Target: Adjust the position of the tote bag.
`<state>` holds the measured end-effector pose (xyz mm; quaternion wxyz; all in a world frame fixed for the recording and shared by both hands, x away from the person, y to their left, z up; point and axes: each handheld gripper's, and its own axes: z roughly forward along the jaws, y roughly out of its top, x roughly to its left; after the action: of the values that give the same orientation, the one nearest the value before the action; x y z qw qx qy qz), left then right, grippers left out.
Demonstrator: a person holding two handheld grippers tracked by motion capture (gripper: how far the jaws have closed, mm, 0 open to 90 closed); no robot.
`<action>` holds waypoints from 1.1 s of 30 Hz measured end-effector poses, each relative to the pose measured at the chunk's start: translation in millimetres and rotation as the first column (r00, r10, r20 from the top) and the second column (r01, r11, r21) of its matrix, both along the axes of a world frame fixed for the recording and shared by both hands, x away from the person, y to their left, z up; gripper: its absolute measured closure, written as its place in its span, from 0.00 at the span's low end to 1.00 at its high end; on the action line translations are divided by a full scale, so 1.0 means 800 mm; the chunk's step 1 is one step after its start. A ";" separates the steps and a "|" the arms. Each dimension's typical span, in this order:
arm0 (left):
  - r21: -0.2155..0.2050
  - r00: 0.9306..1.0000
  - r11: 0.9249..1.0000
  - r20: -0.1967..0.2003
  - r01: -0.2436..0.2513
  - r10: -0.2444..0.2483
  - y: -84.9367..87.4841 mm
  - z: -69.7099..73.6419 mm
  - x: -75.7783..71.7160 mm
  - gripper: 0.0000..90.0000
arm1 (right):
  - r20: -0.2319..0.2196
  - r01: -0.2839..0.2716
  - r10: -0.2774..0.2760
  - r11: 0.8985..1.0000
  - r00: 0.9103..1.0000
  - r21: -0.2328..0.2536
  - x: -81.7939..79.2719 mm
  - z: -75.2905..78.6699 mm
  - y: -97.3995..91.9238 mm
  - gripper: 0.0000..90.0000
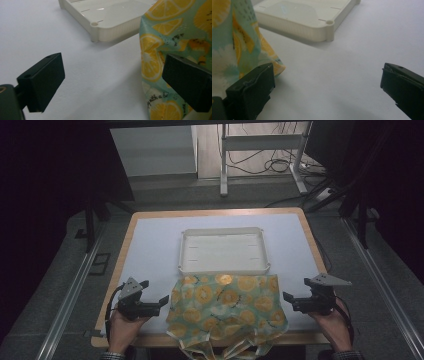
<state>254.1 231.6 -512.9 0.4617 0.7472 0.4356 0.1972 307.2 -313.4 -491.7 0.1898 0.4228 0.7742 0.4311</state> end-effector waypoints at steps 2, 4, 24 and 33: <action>0.004 1.000 1.000 0.003 0.000 0.000 0.000 0.001 -0.001 0.07 | 0.002 0.011 -0.011 1.000 1.000 -0.006 -0.001 0.002 -0.001 0.00; 0.023 1.000 1.000 0.010 -0.001 0.000 -0.002 0.003 -0.005 0.07 | 0.000 0.005 -0.005 1.000 1.000 -0.016 -0.003 0.003 -0.001 0.00; 0.044 0.999 0.999 0.041 0.031 -0.033 -0.006 0.012 -0.023 0.17 | -0.047 -0.001 -0.002 0.998 0.999 -0.062 -0.016 0.014 -0.003 0.07; 0.010 0.997 0.999 0.053 0.047 -0.048 0.002 0.018 -0.041 0.26 | -0.020 -0.035 0.034 0.998 0.999 -0.061 -0.029 0.027 -0.005 0.22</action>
<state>221.2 233.2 -498.7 0.4743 0.7538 0.4044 0.2081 283.9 -317.1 -470.2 0.1878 0.4076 0.7960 0.4063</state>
